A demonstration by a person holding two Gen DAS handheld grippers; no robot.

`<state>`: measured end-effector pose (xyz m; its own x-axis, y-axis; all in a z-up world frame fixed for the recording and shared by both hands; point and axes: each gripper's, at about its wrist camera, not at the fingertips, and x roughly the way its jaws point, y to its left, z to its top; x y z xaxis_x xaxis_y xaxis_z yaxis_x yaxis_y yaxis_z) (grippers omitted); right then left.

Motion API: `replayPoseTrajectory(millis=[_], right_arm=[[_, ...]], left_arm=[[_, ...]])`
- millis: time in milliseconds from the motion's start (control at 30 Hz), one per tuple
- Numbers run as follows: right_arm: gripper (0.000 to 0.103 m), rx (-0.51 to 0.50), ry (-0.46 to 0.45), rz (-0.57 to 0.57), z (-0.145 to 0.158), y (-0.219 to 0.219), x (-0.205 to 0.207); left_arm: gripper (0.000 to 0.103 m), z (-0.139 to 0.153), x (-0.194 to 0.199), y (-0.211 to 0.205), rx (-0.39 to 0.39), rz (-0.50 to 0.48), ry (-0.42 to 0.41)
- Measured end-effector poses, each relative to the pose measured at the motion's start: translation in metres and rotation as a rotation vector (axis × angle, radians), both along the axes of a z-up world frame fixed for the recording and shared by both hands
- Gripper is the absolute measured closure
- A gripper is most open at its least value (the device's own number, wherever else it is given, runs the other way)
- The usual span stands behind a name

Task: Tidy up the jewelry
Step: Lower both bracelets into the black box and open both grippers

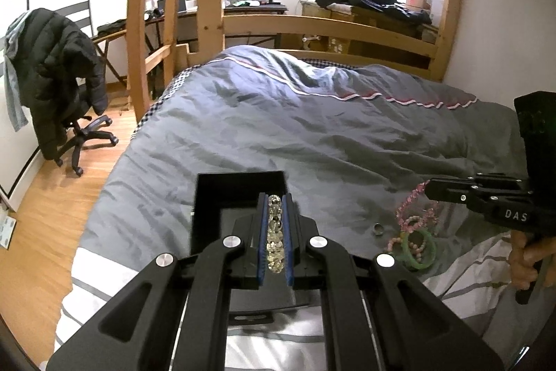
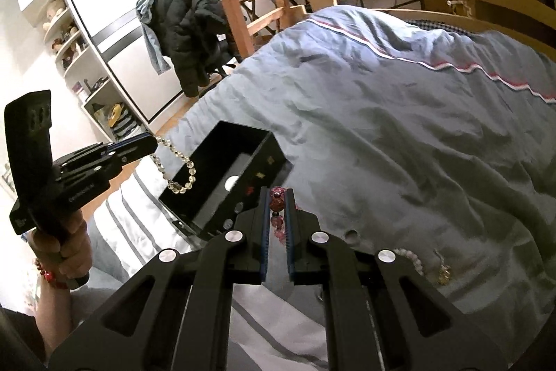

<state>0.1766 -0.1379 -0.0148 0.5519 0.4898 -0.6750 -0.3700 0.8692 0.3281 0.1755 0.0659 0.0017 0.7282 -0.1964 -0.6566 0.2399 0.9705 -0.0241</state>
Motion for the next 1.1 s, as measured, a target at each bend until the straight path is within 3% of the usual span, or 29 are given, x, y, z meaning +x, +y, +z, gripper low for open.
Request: replayPoseTrajectory(millis=[400,500,600,967,1100], right_arm=[[0.094,0.01,-0.013,0.093,0.005,0.075,0.026],[0.094,0.023,-0.014,0.118,0.004,0.094,0.031],[0.094,0.028,-0.006,0.132,0.001,0.105,0.035],[0.093,0.022,0.071,0.132,-0.021,0.123,0.049],[0.093,0.016,0.067,0.116,-0.018,0.12,0.049]], left_arm=[[0.095,-0.013,0.016,0.04,-0.027,0.077,0.061],[0.095,-0.016,0.02,0.05,-0.078,0.063,0.089],[0.095,-0.02,0.023,0.053,-0.106,0.048,0.11],[0.095,-0.028,0.026,0.056,-0.092,0.069,0.138],[0.08,-0.026,0.025,0.06,-0.102,0.085,0.129]])
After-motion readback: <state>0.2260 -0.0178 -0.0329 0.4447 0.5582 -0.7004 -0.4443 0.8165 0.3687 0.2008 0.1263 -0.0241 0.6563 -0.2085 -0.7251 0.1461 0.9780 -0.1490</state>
